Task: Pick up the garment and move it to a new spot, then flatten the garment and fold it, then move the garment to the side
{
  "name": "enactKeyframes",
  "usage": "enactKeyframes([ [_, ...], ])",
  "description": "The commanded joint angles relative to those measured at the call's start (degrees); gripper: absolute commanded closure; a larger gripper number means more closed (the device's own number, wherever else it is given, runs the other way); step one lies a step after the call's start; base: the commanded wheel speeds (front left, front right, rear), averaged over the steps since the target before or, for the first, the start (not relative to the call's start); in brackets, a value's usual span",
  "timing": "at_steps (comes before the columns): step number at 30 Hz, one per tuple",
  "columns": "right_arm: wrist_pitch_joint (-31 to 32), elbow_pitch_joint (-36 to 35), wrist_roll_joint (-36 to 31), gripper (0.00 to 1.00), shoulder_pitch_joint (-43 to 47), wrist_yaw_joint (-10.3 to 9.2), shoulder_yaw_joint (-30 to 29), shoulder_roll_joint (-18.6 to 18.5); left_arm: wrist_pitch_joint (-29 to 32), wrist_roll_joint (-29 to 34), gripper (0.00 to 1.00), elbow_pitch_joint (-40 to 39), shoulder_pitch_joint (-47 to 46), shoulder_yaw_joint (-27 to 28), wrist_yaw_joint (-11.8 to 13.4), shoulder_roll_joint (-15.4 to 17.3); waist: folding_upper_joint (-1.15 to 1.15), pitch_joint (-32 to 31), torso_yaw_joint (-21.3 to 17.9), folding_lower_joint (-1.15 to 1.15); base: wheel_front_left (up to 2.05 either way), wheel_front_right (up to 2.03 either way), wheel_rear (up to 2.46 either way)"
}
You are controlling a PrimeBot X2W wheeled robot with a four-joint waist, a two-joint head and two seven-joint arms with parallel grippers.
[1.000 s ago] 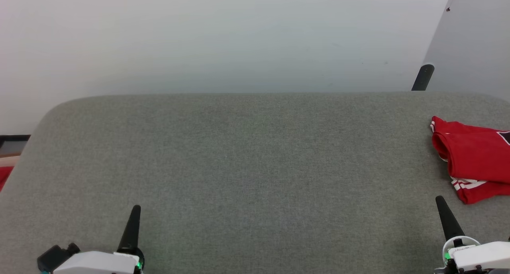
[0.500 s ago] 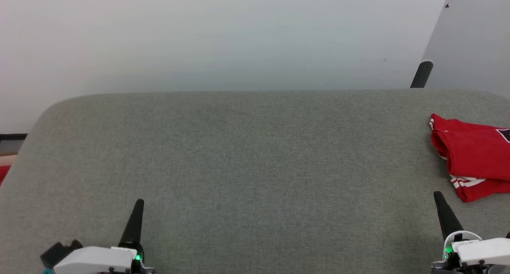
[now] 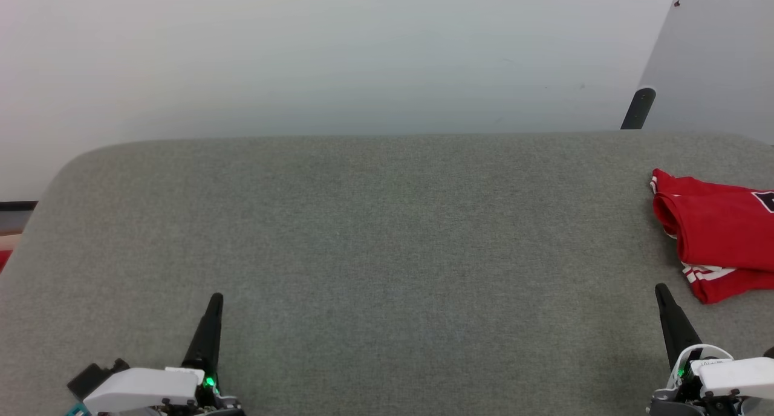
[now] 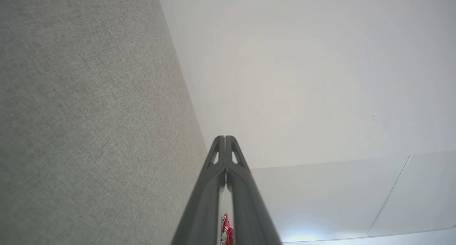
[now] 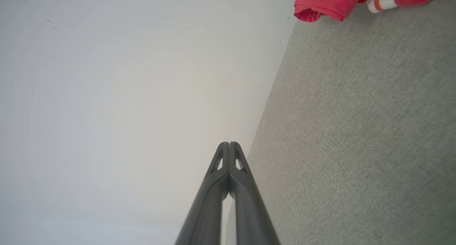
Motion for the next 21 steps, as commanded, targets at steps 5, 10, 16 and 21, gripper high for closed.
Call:
enactKeyframes([
  [5,0.51,0.19,3.05,1.00,-1.28,-0.01,-0.23,0.33,0.88,-2.25,1.00,-0.26,-1.13,0.36,-0.17,-0.41,0.00,0.20,-0.13,0.00,0.00,0.00,0.00],
  [10,0.80,0.37,4.93,1.00,-1.54,-0.01,-0.27,0.56,1.35,-3.82,1.00,-0.26,-1.41,0.53,-0.17,-0.73,0.00,0.38,-0.24,0.00,0.00,0.00,0.00],
  [16,1.16,0.62,7.32,1.00,-1.97,0.00,-0.32,0.87,2.01,-5.73,1.00,-0.25,-1.72,0.72,-0.18,-1.12,0.00,0.60,-0.37,0.00,0.00,0.00,0.00],
  [21,1.41,0.79,8.98,1.00,-2.34,0.00,-0.37,1.10,2.48,-7.26,1.00,-0.23,-1.98,0.88,-0.19,-1.43,0.00,0.78,-0.48,0.00,0.00,0.00,0.00],
])
